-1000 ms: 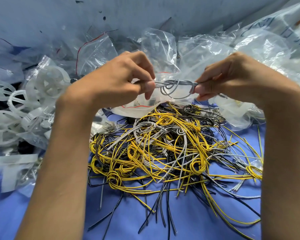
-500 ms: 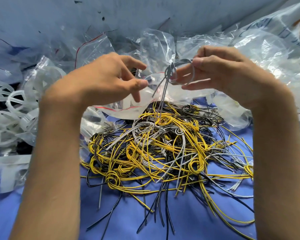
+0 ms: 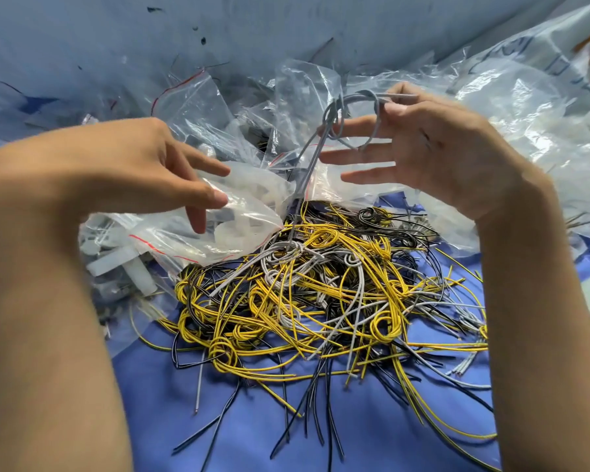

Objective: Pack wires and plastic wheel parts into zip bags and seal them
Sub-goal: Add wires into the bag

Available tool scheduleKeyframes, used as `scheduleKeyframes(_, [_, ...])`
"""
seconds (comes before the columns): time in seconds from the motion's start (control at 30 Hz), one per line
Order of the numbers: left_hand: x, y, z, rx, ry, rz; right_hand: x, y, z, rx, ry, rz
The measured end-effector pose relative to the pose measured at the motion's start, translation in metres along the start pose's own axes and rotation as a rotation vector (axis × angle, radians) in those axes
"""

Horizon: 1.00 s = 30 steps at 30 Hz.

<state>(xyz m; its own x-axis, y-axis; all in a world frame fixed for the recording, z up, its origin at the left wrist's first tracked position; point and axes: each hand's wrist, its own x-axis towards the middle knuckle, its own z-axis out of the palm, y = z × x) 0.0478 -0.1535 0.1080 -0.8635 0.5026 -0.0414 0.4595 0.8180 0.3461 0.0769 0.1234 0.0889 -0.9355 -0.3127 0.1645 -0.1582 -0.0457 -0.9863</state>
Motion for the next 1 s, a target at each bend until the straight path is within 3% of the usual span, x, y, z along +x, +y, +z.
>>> scheduleKeyframes(0.1, [0.005, 0.007, 0.008, 0.061, -0.120, -0.010, 0.001, 0.002, 0.002, 0.001, -0.005, 0.016])
scheduleKeyframes(0.23, [0.024, 0.014, 0.023, 0.184, -0.125, 0.029, 0.002, 0.004, 0.003, -0.001, -0.082, 0.017])
scheduleKeyframes(0.5, [0.046, 0.057, 0.055, 0.078, 0.107, 0.152, 0.006, 0.007, 0.010, -0.011, -0.028, 0.014])
scheduleKeyframes(0.63, [0.055, 0.063, 0.063, 0.068, 0.195, 0.119, 0.004, 0.004, 0.013, -0.141, -0.012, 0.000])
scheduleKeyframes(0.8, [0.057, 0.062, 0.061, -0.122, 0.317, 0.060, 0.005, 0.005, 0.017, -0.357, -0.023, 0.008])
scheduleKeyframes(1.0, [0.049, 0.070, 0.056, -0.410, 0.368, 0.023, 0.007, 0.010, 0.023, -0.307, -0.071, -0.004])
